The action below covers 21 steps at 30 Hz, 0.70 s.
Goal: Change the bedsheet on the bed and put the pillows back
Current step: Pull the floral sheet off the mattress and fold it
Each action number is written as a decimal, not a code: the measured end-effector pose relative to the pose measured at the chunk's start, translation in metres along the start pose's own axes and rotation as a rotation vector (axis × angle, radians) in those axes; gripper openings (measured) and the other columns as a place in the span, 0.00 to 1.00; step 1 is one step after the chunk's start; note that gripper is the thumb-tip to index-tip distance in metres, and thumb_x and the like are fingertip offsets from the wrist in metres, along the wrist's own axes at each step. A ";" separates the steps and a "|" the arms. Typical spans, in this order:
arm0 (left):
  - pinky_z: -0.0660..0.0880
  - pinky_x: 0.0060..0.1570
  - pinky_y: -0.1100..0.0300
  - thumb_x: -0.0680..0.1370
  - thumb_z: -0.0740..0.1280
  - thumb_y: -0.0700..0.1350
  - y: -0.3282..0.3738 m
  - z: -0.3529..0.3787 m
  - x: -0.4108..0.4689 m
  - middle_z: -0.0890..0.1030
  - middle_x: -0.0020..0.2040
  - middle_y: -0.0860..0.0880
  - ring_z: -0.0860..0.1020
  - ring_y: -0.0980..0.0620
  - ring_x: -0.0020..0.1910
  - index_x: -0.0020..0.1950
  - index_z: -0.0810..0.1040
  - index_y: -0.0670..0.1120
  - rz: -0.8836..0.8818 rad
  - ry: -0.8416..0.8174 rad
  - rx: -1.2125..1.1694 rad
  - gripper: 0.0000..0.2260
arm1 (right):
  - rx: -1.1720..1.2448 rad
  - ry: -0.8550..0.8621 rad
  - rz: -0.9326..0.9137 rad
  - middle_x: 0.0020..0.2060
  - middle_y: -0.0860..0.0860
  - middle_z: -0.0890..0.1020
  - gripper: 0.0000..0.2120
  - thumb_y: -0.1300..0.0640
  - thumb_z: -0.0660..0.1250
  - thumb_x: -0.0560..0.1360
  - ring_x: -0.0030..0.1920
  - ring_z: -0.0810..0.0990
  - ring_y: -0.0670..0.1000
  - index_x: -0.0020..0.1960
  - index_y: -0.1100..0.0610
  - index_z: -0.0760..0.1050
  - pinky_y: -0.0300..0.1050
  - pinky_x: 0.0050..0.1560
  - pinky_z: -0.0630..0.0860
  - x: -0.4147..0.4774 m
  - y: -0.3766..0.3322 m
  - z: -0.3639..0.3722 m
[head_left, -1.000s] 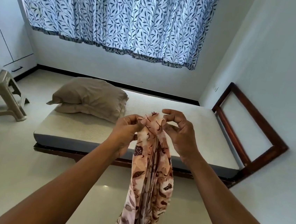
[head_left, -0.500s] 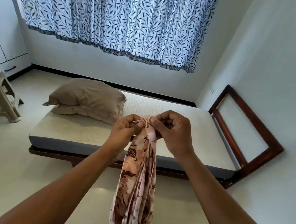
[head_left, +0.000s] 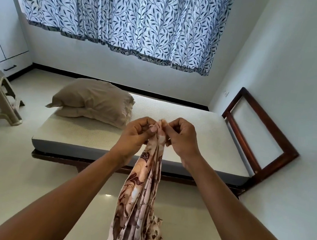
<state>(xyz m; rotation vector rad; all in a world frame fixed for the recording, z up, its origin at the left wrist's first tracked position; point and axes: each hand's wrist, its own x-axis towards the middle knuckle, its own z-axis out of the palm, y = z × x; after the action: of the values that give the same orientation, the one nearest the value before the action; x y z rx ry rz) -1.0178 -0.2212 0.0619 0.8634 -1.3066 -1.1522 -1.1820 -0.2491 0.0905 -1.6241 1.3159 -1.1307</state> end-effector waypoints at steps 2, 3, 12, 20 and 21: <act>0.81 0.46 0.43 0.82 0.67 0.40 0.002 0.003 0.003 0.83 0.45 0.38 0.83 0.41 0.43 0.52 0.79 0.40 0.040 0.059 0.100 0.04 | -0.081 0.068 -0.083 0.37 0.55 0.83 0.13 0.50 0.73 0.78 0.39 0.84 0.54 0.43 0.58 0.76 0.54 0.42 0.84 0.005 -0.001 -0.003; 0.81 0.46 0.39 0.81 0.68 0.42 0.002 0.003 0.004 0.83 0.45 0.37 0.84 0.39 0.44 0.54 0.78 0.42 0.053 0.080 0.143 0.04 | -0.137 0.108 -0.149 0.37 0.52 0.82 0.11 0.52 0.72 0.78 0.39 0.82 0.49 0.43 0.57 0.75 0.47 0.42 0.82 0.009 -0.004 -0.006; 0.84 0.41 0.51 0.77 0.74 0.46 -0.023 0.008 -0.007 0.86 0.44 0.49 0.85 0.51 0.42 0.51 0.82 0.47 -0.009 0.243 0.446 0.06 | -0.278 0.260 -0.708 0.34 0.50 0.79 0.08 0.59 0.70 0.79 0.32 0.76 0.42 0.44 0.59 0.73 0.36 0.35 0.75 0.063 -0.096 -0.020; 0.78 0.34 0.66 0.75 0.73 0.34 -0.015 -0.014 -0.019 0.83 0.44 0.50 0.82 0.56 0.37 0.63 0.70 0.45 0.359 0.528 0.735 0.21 | -0.458 0.311 -0.571 0.32 0.52 0.76 0.06 0.64 0.67 0.78 0.31 0.72 0.47 0.42 0.61 0.73 0.49 0.34 0.71 0.103 -0.084 -0.033; 0.77 0.33 0.67 0.76 0.72 0.32 -0.016 -0.013 -0.025 0.82 0.46 0.48 0.81 0.53 0.36 0.62 0.69 0.44 0.470 0.454 0.804 0.20 | -0.431 0.330 -0.554 0.32 0.52 0.76 0.06 0.65 0.67 0.77 0.31 0.71 0.45 0.42 0.62 0.73 0.48 0.34 0.69 0.105 -0.086 -0.035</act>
<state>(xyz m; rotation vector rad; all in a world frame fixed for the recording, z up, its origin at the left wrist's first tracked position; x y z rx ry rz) -1.0045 -0.2027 0.0378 1.2086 -1.4747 -0.0139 -1.1790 -0.3361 0.2007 -2.2882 1.4271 -1.5712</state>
